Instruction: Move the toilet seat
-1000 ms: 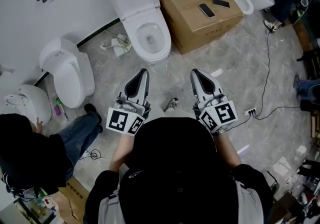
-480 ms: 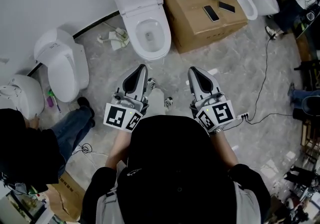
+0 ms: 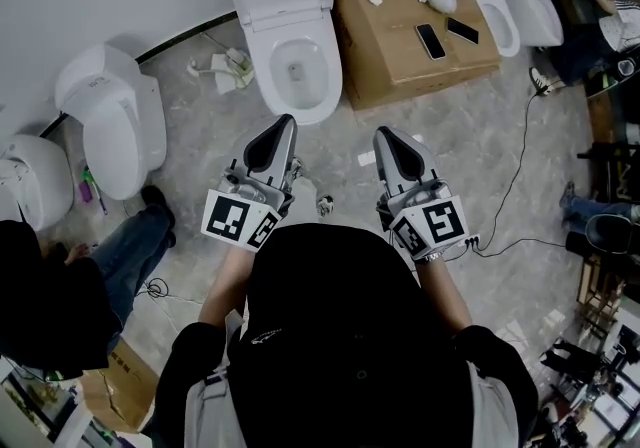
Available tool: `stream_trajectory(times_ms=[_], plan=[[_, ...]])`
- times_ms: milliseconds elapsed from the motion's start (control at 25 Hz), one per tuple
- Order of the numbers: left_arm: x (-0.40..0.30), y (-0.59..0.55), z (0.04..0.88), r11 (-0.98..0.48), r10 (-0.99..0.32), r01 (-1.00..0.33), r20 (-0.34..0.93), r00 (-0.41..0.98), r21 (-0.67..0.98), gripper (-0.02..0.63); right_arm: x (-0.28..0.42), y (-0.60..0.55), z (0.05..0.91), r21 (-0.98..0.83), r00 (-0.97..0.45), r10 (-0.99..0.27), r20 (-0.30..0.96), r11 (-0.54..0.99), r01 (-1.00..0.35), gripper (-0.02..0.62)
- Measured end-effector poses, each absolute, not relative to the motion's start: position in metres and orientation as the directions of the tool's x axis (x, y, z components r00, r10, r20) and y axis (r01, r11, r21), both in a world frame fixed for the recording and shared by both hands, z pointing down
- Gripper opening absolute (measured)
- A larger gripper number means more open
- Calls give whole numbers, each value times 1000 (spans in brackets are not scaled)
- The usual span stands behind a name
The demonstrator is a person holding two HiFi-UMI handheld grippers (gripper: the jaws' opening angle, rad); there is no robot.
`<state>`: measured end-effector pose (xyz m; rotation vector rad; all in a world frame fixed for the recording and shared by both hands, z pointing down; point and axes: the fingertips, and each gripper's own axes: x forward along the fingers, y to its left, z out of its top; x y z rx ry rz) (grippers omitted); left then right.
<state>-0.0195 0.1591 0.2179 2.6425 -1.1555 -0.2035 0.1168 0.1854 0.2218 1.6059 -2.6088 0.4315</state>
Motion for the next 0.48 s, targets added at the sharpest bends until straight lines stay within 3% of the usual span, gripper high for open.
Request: stream_trajectory(times_ms=[480], plan=[[-36, 94, 220, -677, -716, -684, -31, 697, 272, 9, 93, 115, 220, -166, -482, -853, 201, 456, -875, 14]])
